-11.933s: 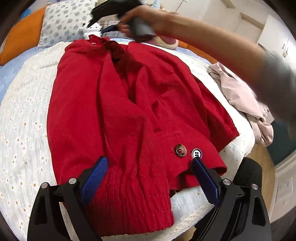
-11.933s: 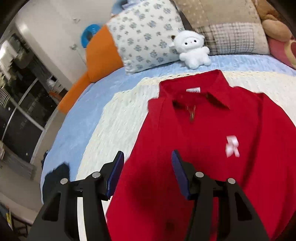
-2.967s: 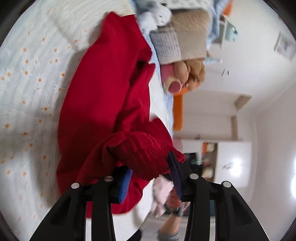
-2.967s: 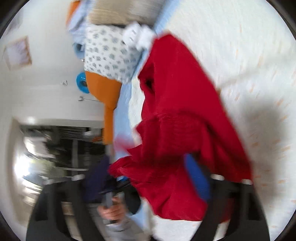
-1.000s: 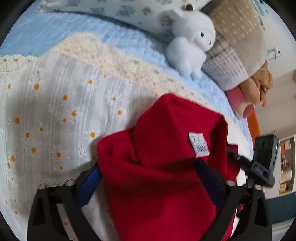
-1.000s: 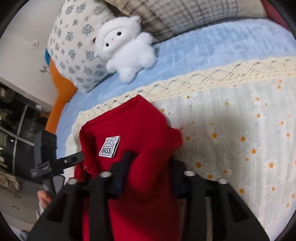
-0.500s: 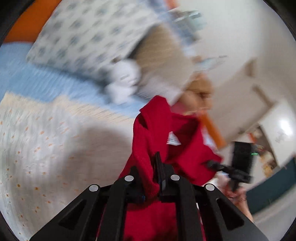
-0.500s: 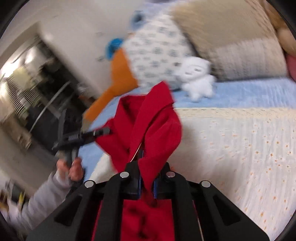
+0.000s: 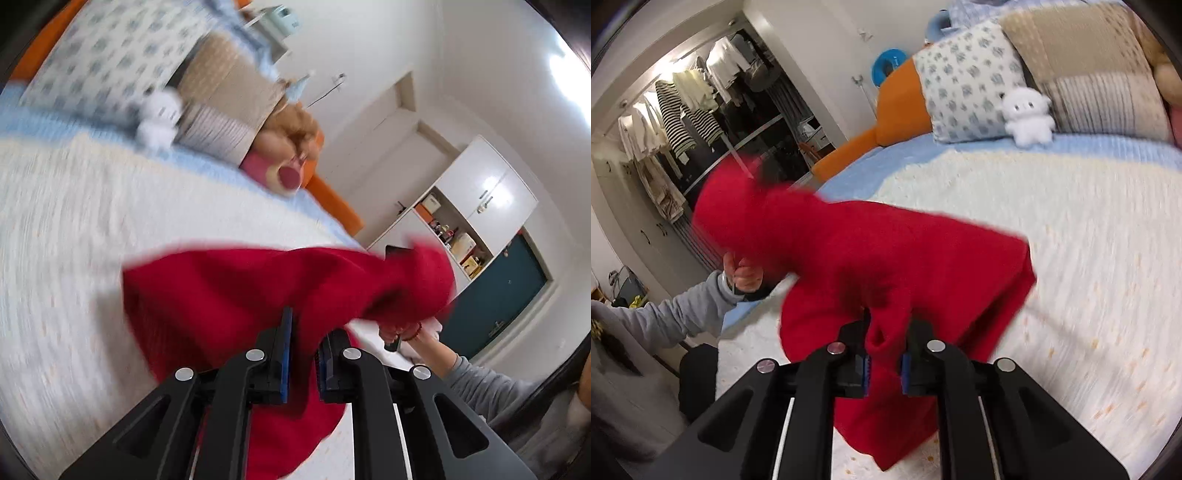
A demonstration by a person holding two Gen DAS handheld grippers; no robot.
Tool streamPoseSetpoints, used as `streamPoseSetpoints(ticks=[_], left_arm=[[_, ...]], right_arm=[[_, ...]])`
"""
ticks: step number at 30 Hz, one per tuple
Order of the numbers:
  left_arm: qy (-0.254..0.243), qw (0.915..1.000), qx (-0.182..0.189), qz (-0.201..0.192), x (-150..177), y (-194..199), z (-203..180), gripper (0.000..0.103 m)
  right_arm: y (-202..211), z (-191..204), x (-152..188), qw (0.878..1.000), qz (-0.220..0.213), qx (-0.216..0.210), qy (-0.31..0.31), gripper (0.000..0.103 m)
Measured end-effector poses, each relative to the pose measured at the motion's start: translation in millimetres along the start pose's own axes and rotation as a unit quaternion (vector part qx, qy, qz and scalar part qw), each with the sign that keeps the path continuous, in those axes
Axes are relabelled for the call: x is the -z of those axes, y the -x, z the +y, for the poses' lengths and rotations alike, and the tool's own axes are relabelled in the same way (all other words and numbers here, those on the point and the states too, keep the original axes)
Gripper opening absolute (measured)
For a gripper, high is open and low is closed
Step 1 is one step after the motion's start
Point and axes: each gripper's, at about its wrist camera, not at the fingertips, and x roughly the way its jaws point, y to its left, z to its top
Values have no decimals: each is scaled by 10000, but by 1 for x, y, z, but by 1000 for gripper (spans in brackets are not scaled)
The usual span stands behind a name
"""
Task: Fold large clothes
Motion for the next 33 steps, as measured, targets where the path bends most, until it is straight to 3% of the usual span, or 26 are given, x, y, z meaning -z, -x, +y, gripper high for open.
streamPoseSetpoints(ticks=[3,5,7,8,9,10,11,13,16,17,18,19,20,21,24,25,27,31,32,33], left_arm=[[379,9983,-321,289,35,-13,38,24],[625,9974,-222,291,49,-14,50,26],[749,9969,-191,122,53,-2,46,35],[708,9971,-259,134,53,3,40,48],[657,9971,-359,144,52,8,34,56],[601,9971,-442,135,52,16,25,73],[538,9980,-339,59,50,28,10,82],[335,9993,-148,-38,42,44,-19,86],[-187,9995,-4,-254,19,54,-68,94],[-397,9987,22,-321,6,49,-87,95],[-565,9978,-19,-351,-5,39,-101,95],[-708,9968,-178,-337,-15,25,-111,95],[-777,9960,-330,-309,-21,13,-115,95],[-806,9952,-504,-215,-26,-5,-114,95],[-397,9957,-809,225,-21,-48,-89,87],[-171,9936,-1001,489,-10,-63,-73,75],[67,9904,-1193,696,10,-75,-49,65],[885,9925,-725,439,29,-66,-7,32],[1111,9908,-659,397,32,-64,3,19],[1159,9897,-751,367,34,-64,10,13]], right_arm=[[-8,-6,20,9997,-220,104,16,17],[-8,-3,26,9994,-298,179,73,19],[0,6,29,9992,-274,284,78,34],[7,11,31,9991,-194,359,106,57],[15,18,32,9982,-70,574,152,86],[25,25,35,9973,44,713,159,95],[33,30,37,9972,32,726,158,95],[63,47,40,9983,-211,536,125,95],[91,75,21,9944,-906,457,283,94],[91,81,11,9926,-1069,483,303,87],[85,83,-4,9907,-1213,548,269,73],[75,82,-15,9898,-1233,695,187,63],[65,79,-21,9895,-1185,825,93,44],[46,71,-28,9899,-1059,934,-110,37],[-4,53,-22,9916,-603,1036,-491,28],[-15,51,-15,9926,-467,977,-542,27],[-35,46,6,9931,-194,970,-632,25],[-50,26,39,9901,-157,927,-1040,20],[-53,26,42,9903,-178,989,-961,20],[-58,31,44,9901,-200,1164,-762,20]])
